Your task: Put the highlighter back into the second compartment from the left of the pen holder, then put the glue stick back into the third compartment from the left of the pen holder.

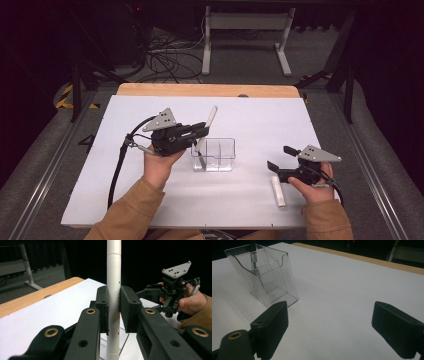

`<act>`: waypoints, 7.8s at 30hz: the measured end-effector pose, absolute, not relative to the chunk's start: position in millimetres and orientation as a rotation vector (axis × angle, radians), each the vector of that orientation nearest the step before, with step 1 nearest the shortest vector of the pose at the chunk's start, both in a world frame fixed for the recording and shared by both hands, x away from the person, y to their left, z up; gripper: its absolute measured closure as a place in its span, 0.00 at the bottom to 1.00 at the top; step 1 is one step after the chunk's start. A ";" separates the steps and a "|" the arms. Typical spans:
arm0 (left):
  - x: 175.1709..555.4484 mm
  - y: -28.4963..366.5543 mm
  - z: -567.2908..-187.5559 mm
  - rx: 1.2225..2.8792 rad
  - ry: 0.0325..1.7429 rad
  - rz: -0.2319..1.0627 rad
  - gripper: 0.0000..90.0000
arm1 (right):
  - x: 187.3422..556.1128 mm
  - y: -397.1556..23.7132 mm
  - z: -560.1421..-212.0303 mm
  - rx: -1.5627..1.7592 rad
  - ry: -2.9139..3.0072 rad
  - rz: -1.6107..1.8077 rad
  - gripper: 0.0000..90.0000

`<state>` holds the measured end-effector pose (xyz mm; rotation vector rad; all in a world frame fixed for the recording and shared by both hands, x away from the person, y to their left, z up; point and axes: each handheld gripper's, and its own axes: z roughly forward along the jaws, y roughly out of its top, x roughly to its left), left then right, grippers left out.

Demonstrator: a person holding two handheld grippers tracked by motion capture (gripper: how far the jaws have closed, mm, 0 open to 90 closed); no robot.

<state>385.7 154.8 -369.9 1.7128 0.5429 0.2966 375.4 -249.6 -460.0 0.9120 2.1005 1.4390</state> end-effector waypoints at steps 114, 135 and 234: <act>341.1 226.9 -379.8 1.782 0.578 0.400 0.03 | 357.3 -245.0 -429.4 0.925 2.026 1.469 0.10; 314.9 273.2 -402.1 1.789 0.665 0.448 0.00 | 354.3 -235.5 -423.7 0.908 2.082 1.429 0.20; 300.4 287.7 -443.1 1.812 0.711 0.525 0.01 | 384.2 -184.6 -451.0 1.959 2.310 0.238 0.75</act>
